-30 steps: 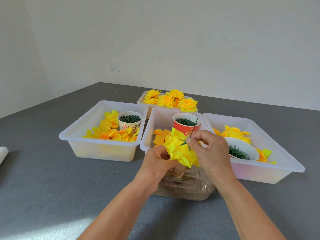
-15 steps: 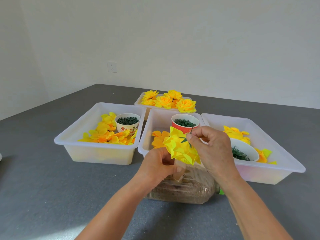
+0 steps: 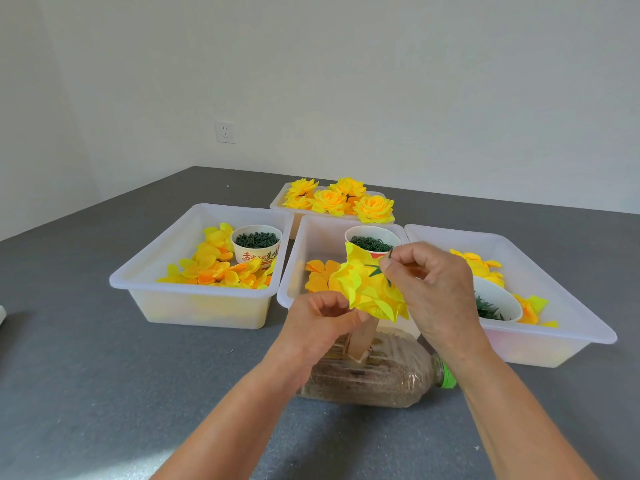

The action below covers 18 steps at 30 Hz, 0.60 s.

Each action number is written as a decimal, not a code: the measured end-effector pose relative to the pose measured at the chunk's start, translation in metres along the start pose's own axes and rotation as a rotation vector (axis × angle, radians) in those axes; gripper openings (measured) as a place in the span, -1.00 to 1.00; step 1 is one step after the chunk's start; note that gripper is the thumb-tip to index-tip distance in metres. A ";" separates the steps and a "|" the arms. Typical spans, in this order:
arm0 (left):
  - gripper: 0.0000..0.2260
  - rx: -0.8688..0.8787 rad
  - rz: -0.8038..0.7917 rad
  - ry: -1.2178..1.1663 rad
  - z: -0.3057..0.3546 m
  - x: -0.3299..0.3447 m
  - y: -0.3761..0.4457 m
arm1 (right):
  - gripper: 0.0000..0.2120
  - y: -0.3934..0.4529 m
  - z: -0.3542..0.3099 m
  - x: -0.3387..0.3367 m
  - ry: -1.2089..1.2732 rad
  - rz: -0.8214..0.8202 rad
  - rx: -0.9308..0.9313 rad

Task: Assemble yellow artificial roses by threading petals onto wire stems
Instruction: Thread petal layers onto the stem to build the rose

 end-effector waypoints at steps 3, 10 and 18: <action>-0.75 -0.015 0.002 0.017 0.000 0.001 0.000 | -0.88 0.006 -0.005 -0.001 0.000 0.001 -0.015; -0.75 0.024 0.029 0.059 0.005 0.003 0.001 | -0.88 0.009 -0.008 0.000 0.006 -0.012 0.005; -0.82 0.126 0.018 0.304 0.009 0.000 0.002 | -0.88 0.019 -0.012 -0.007 0.067 0.040 -0.005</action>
Point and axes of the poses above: each hand's wrist, its own y-axis towards the middle knuckle, its own x-axis out of the palm, z = x × y, the point moved 1 cm from there along y, towards the middle knuckle, and after that the axes turned 3 degrees about -z, right-handed, at the moved point
